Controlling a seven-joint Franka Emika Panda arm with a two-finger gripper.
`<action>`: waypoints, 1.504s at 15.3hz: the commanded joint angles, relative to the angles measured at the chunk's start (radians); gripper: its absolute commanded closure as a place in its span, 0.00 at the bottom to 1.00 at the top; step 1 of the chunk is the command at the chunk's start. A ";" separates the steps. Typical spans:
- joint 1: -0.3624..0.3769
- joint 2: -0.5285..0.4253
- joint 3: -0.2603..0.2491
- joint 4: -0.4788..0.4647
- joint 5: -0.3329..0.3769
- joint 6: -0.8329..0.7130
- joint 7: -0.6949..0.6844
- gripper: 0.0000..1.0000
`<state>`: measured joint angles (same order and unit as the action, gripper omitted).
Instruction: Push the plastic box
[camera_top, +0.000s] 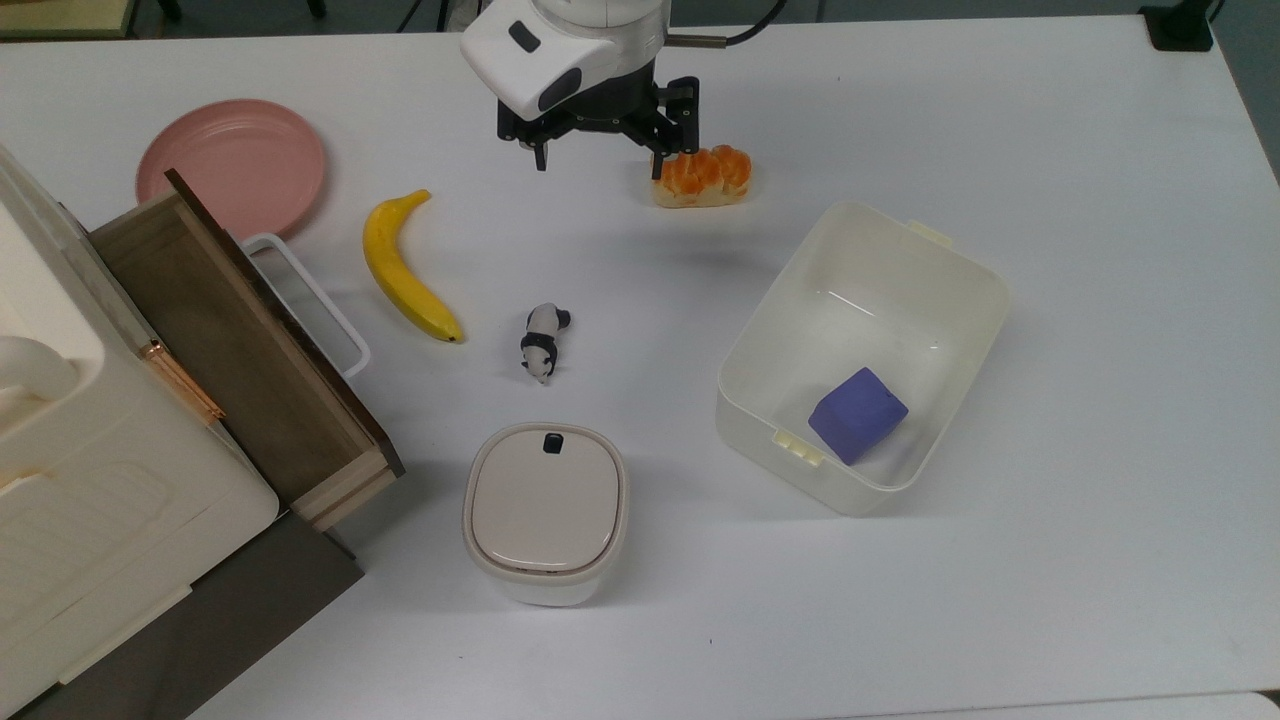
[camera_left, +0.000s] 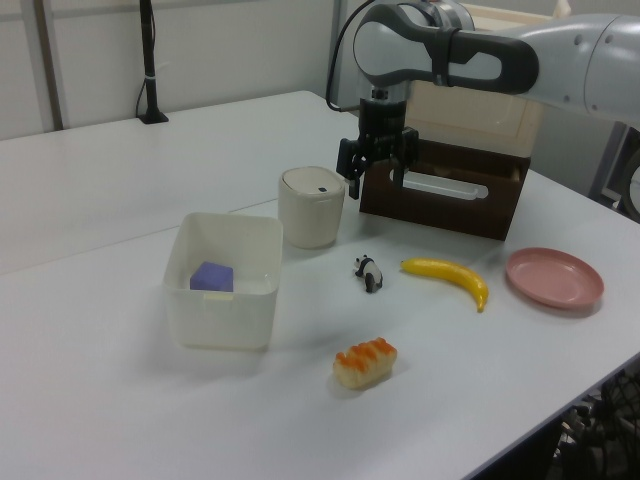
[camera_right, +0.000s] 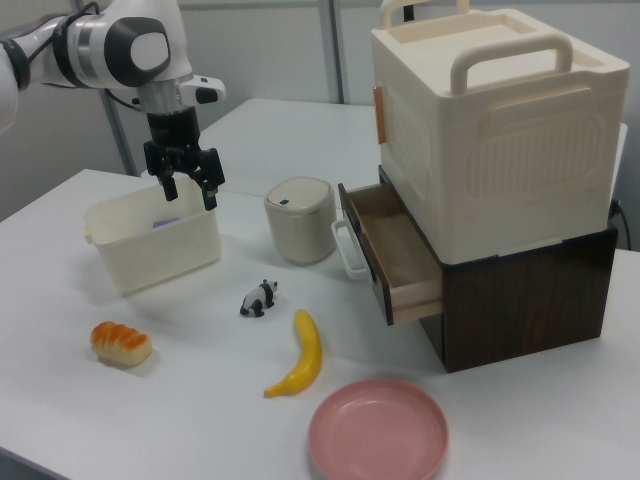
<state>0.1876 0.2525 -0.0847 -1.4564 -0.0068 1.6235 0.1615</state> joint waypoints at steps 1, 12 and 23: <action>0.004 -0.015 -0.007 -0.016 -0.009 0.019 -0.025 0.00; 0.012 -0.016 -0.006 -0.021 -0.004 0.012 -0.147 0.00; 0.101 0.014 0.016 -0.024 0.007 -0.030 -0.703 0.00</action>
<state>0.2524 0.2550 -0.0643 -1.4646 -0.0038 1.6000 -0.4641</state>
